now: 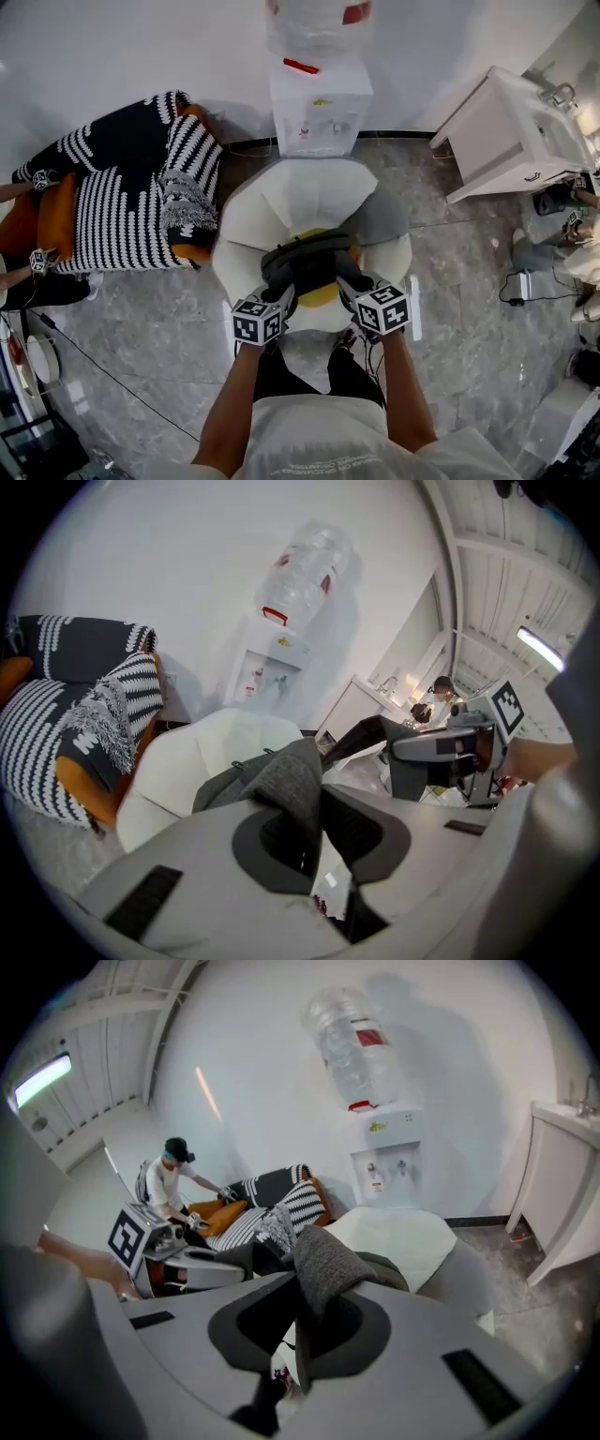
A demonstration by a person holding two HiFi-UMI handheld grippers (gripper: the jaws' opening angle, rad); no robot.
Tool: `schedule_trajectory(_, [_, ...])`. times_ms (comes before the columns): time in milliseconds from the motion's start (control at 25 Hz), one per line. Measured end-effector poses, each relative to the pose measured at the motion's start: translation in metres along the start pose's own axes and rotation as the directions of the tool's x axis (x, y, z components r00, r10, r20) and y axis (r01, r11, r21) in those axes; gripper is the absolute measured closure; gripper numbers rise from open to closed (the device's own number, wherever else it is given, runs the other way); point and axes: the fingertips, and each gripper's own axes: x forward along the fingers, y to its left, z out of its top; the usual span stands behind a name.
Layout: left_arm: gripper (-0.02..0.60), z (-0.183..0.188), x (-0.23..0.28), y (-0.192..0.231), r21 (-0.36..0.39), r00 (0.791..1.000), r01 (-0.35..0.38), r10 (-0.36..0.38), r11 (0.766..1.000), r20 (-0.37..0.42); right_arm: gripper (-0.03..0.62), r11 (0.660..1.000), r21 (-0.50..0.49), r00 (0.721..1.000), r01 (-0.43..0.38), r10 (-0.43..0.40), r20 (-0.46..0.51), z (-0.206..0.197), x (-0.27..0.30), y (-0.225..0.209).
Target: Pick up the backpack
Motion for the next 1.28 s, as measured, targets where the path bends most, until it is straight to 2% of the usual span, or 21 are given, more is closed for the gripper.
schedule_trajectory(120, [0.525, 0.002, -0.003, -0.004, 0.003, 1.000, 0.008, -0.008, 1.000, 0.001, 0.560, 0.999, 0.037, 0.999, -0.017, 0.016, 0.035, 0.011, -0.007, 0.004])
schedule_trajectory(520, [0.525, 0.003, -0.011, -0.021, 0.021, 1.000, 0.016, -0.016, 1.000, -0.006, 0.560, 0.999, 0.029, 0.998, -0.044, 0.042, 0.042, 0.008, -0.032, 0.010])
schedule_trajectory(1000, [0.525, 0.020, -0.028, -0.037, 0.089, 0.999, 0.033, -0.035, 0.995, 0.013, 0.560, 0.997, -0.040, 0.996, -0.060, 0.063, 0.070, 0.023, -0.060, 0.023])
schedule_trajectory(1280, [0.525, 0.045, -0.037, -0.047, 0.126, 0.998, 0.040, -0.046, 0.991, 0.049, 0.559, 0.996, -0.081, 0.993, -0.043, 0.051, 0.104, 0.045, -0.076, 0.029])
